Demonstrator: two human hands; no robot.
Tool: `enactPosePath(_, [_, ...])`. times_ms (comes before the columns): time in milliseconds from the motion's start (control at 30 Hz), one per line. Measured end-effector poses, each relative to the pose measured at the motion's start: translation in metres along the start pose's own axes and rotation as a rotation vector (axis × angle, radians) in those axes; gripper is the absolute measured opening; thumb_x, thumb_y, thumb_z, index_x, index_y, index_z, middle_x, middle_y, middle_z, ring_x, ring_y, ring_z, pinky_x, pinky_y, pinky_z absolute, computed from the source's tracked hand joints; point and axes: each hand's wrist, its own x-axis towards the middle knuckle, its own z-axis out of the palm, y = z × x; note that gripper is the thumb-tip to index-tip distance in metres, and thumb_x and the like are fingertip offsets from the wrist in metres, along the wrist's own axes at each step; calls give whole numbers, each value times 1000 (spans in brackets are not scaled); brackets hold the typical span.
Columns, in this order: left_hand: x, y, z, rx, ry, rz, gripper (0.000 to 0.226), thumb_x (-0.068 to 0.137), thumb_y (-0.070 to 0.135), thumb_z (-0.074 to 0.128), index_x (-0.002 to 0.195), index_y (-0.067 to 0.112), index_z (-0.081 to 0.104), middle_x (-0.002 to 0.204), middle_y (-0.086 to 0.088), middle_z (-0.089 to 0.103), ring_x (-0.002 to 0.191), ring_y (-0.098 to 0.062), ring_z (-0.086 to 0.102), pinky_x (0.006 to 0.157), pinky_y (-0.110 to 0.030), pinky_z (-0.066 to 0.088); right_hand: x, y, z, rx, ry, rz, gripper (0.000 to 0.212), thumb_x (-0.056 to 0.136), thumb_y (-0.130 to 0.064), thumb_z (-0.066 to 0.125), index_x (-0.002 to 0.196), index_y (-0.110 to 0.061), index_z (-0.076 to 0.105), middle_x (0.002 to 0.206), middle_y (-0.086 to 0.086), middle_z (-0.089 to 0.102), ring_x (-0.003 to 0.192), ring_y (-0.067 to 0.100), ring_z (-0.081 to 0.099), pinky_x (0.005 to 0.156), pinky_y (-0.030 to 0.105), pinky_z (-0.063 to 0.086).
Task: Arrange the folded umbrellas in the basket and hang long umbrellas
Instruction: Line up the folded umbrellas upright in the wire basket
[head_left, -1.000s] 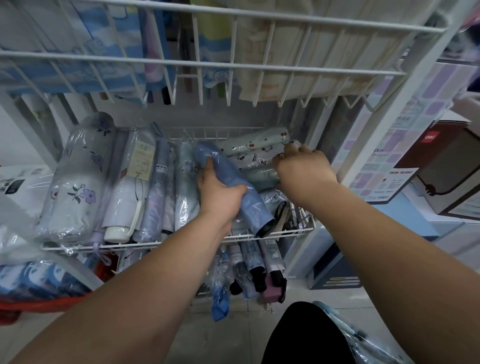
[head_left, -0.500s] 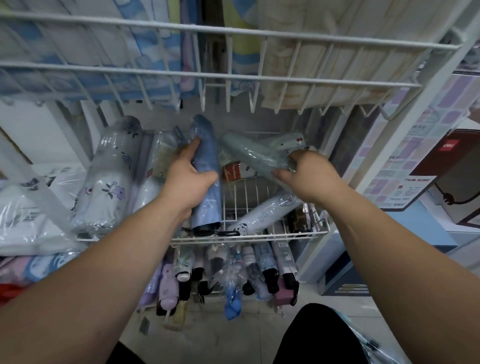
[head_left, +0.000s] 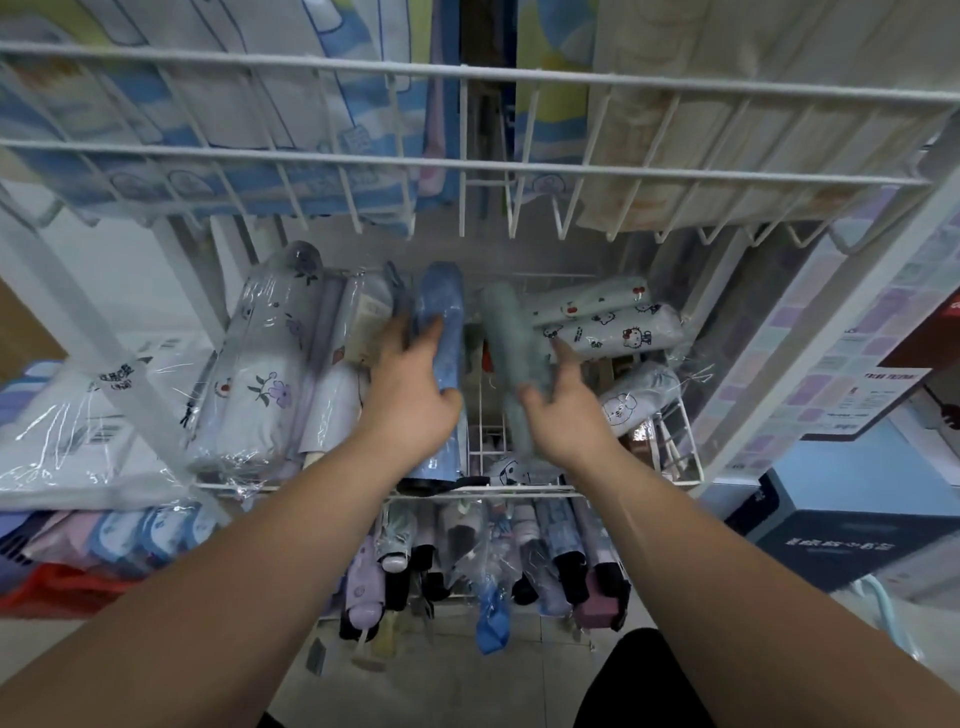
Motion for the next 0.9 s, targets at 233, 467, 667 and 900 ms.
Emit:
enactPosePath(233, [10, -9, 10, 331, -69, 10, 59, 89, 24, 63, 145, 31, 48, 162, -13, 15, 131, -47, 43, 105, -50, 45, 7, 7, 12, -443, -221, -237, 51, 90, -24, 61, 141, -25, 55, 133, 13, 61, 119, 33, 59, 102, 39, 48])
enactPosePath(467, [9, 0, 9, 714, -86, 92, 55, 95, 54, 52, 145, 33, 48, 160, -14, 22, 130, -46, 35, 99, -49, 43, -1, 28, -26, -735, 147, -308, 45, 85, -48, 66, 125, -27, 66, 126, 6, 63, 120, 34, 49, 100, 46, 43])
enactPosePath(667, [8, 16, 11, 934, 23, 317, 36, 86, 49, 62, 113, 27, 71, 127, -10, 58, 114, -37, 49, 89, -45, 43, -27, 45, -40, -529, 265, -180, 38, 91, -41, 64, 121, -17, 63, 103, 10, 67, 91, 32, 66, 71, 35, 52])
enactPosePath(900, [7, 56, 60, 354, -400, 392, 67, 92, 38, 66, 152, 38, 35, 145, -4, 50, 131, -26, 49, 106, -36, 42, -34, 72, -45, -457, 155, -38, 56, 93, -34, 56, 145, -36, 34, 128, 14, 59, 105, 35, 63, 85, 41, 53])
